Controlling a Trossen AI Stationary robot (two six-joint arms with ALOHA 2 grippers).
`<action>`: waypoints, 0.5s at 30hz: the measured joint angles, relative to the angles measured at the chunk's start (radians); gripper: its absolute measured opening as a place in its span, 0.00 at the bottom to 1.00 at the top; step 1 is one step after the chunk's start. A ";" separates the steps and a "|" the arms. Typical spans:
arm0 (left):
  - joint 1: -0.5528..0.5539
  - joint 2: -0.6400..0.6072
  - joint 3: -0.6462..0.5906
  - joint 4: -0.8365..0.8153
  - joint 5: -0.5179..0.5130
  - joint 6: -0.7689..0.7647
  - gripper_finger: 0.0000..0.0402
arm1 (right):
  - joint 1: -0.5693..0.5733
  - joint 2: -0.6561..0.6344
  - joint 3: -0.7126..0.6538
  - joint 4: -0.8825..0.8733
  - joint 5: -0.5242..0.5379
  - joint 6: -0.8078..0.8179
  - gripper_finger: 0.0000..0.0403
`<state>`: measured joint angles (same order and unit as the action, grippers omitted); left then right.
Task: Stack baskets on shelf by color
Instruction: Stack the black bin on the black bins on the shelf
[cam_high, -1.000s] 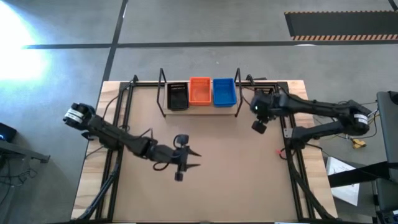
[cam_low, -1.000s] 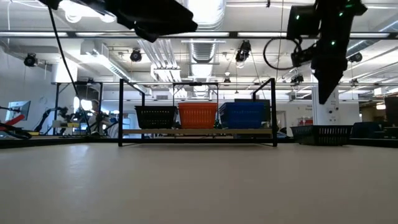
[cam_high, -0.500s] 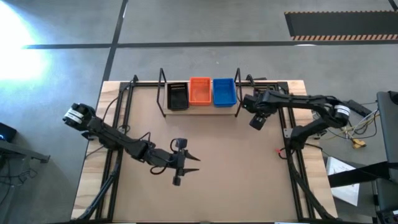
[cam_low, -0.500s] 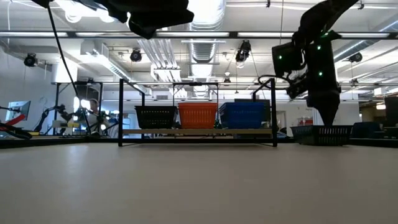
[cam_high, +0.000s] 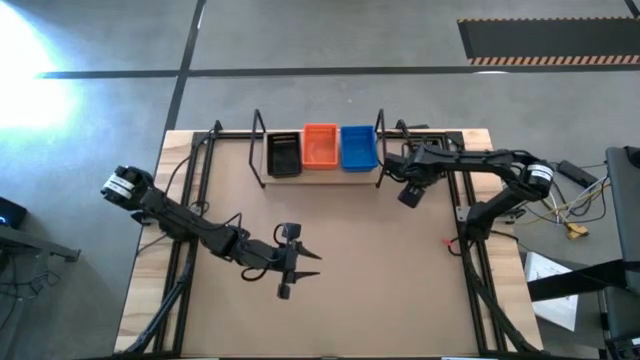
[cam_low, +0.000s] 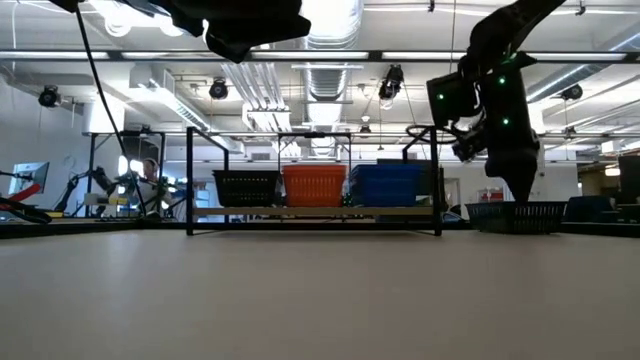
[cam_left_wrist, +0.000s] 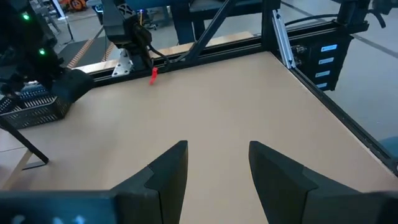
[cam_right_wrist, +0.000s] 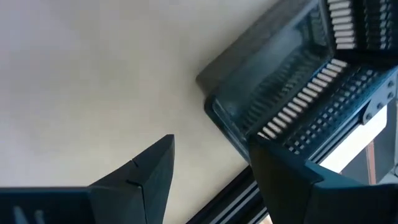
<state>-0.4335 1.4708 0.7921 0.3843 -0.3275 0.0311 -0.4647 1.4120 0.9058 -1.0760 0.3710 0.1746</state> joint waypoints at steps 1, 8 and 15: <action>0.000 0.000 0.000 0.000 0.000 0.000 0.39 | 0.002 -0.001 0.006 0.002 0.002 -0.002 0.49; 0.000 0.000 0.000 0.000 0.000 0.000 0.39 | -0.021 0.013 0.007 0.008 0.026 -0.009 0.49; -0.007 0.000 0.000 0.000 0.001 0.000 0.39 | -0.026 0.074 0.004 0.014 0.034 -0.010 0.49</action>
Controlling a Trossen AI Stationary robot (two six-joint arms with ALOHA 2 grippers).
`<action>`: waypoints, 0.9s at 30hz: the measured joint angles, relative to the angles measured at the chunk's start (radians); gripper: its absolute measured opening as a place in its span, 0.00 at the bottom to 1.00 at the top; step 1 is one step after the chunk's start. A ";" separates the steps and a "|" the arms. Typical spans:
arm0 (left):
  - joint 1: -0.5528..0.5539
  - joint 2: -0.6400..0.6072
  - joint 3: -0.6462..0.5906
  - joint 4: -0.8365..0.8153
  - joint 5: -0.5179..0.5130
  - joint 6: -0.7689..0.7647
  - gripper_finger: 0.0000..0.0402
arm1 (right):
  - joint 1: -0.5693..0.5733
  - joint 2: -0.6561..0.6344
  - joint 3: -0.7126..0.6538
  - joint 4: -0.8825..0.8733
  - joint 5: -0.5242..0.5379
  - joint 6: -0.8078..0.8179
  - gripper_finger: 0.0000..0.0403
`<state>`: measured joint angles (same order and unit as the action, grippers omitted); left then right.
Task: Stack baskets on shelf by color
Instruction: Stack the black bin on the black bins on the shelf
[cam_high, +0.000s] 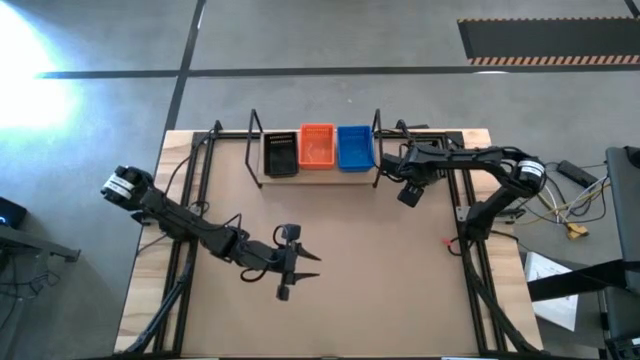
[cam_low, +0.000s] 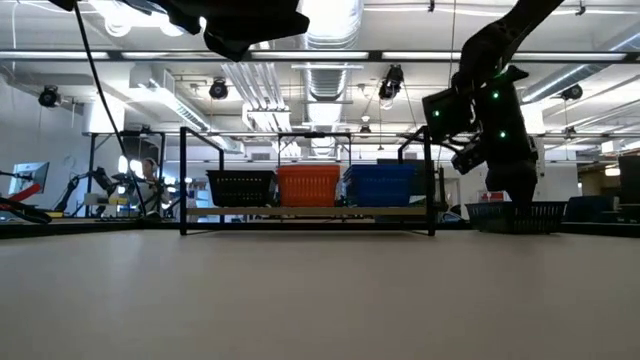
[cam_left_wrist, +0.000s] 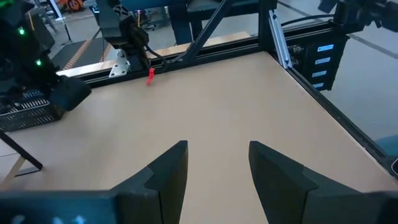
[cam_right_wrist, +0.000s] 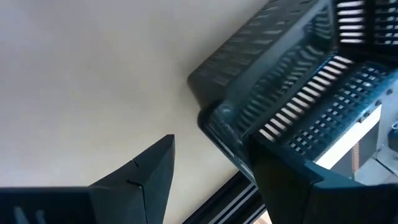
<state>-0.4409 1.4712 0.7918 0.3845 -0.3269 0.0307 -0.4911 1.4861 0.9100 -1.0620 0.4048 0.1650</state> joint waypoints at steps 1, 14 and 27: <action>-0.002 0.000 0.000 0.000 0.000 0.000 0.39 | 0.000 0.011 -0.001 0.000 0.000 0.000 0.49; -0.019 0.000 0.000 0.000 0.000 0.000 0.39 | 0.028 0.008 0.000 -0.001 -0.061 0.016 0.08; -0.066 -0.003 0.018 -0.002 -0.030 0.000 0.39 | 0.465 -0.123 0.006 0.002 -0.342 0.401 0.03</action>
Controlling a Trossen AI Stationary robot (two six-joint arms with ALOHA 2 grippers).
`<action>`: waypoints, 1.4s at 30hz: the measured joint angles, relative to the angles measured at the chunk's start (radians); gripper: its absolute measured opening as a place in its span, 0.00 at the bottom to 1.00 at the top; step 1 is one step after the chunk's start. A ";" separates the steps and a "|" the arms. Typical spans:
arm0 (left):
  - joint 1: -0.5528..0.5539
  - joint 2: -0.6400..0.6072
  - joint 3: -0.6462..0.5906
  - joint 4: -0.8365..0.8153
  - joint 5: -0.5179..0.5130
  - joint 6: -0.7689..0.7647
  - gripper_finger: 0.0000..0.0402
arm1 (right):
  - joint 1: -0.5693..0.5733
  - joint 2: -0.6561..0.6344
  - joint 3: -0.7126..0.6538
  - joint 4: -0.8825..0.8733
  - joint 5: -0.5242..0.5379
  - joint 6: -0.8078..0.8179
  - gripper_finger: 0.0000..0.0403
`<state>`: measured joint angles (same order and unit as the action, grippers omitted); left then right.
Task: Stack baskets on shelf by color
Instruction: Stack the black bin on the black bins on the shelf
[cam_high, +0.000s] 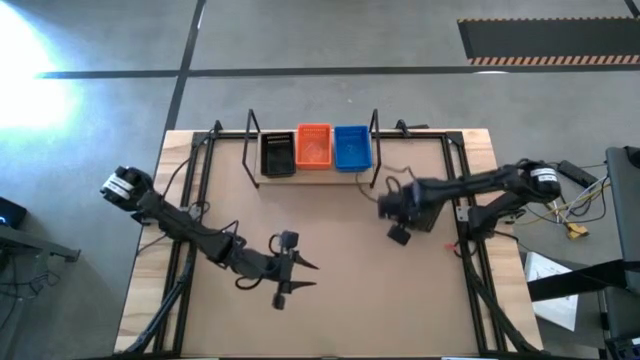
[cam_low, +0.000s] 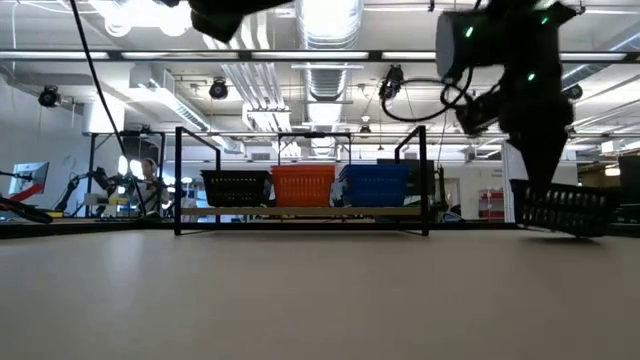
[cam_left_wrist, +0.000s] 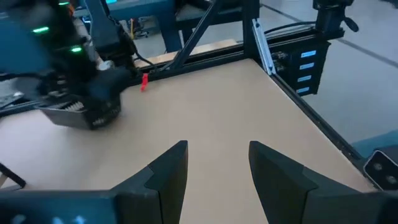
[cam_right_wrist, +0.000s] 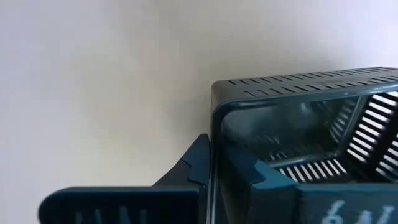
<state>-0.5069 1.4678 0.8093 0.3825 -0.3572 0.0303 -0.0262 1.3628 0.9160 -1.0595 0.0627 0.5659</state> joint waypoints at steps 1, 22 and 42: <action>-0.016 -0.005 0.001 -0.006 -0.024 0.000 0.39 | 0.049 0.000 0.008 0.003 -0.004 0.035 0.03; -0.514 -0.133 -0.001 -0.411 -0.776 -0.512 0.39 | 0.259 0.699 0.916 0.306 -0.003 -0.322 0.03; -0.565 -0.122 -0.029 -0.454 -0.779 -0.679 0.39 | 0.185 0.996 1.433 0.247 -0.038 -0.597 0.28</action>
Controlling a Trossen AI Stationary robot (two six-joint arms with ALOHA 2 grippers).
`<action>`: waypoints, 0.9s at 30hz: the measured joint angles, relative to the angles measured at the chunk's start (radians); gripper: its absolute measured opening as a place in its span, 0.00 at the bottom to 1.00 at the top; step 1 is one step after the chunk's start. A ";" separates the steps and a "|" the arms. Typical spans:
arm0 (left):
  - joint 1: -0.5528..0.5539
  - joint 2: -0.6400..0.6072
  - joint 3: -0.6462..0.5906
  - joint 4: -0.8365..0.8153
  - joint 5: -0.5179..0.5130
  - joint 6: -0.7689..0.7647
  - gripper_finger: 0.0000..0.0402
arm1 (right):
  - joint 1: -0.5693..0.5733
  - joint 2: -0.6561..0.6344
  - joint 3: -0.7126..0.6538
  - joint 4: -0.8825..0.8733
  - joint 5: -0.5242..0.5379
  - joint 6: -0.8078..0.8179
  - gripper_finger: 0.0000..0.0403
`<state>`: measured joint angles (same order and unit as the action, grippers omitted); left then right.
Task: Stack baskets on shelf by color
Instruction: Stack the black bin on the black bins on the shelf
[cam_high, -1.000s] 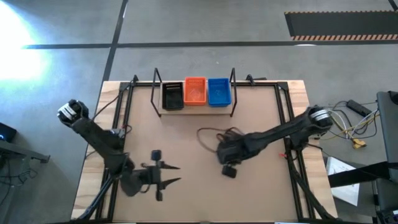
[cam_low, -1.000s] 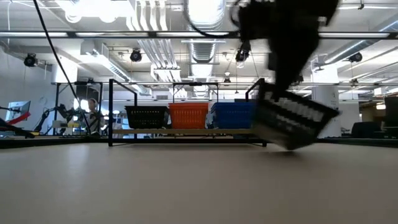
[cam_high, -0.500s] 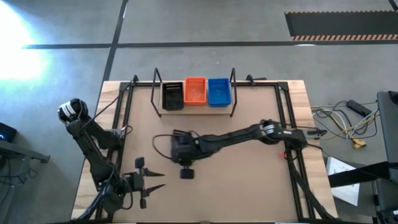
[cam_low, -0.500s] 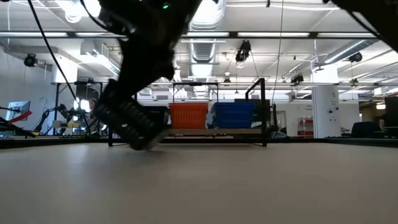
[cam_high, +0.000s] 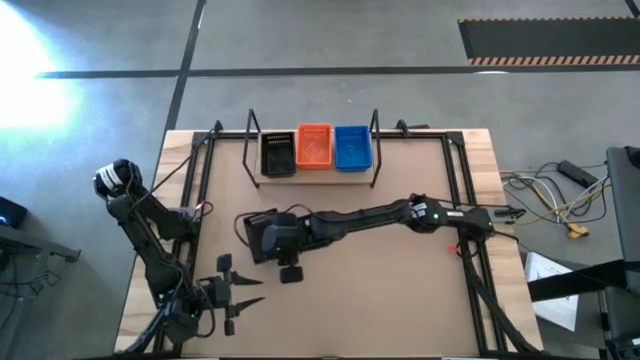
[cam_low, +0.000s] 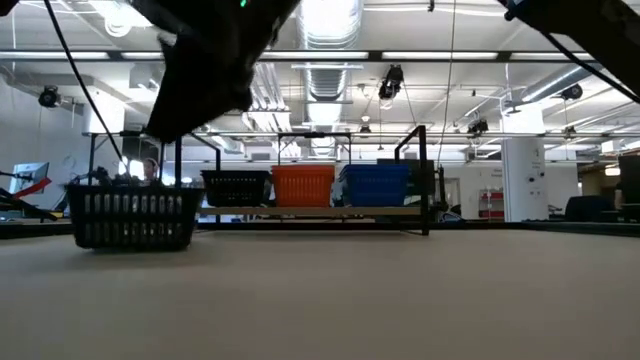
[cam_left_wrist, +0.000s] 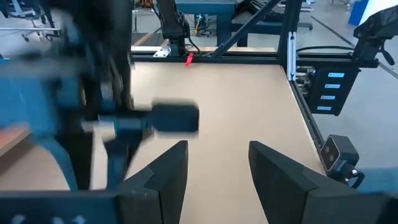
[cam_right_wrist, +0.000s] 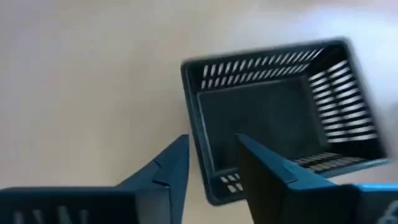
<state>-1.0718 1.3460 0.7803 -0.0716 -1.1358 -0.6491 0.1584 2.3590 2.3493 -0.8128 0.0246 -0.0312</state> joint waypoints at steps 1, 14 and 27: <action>-0.001 0.000 0.000 0.000 0.001 0.000 0.39 | 0.005 -0.014 0.000 -0.011 0.004 -0.010 0.30; -0.003 0.030 0.001 0.005 0.001 -0.003 0.39 | 0.224 -0.207 -0.359 -0.008 0.271 0.069 0.28; 0.092 0.155 0.004 0.107 -0.011 -0.025 0.39 | 0.377 -0.714 -1.327 0.902 0.380 0.275 0.13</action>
<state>-0.9801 1.5007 0.7846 0.0350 -1.1467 -0.6746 0.5355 1.6452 1.0223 0.0888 0.4046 0.2436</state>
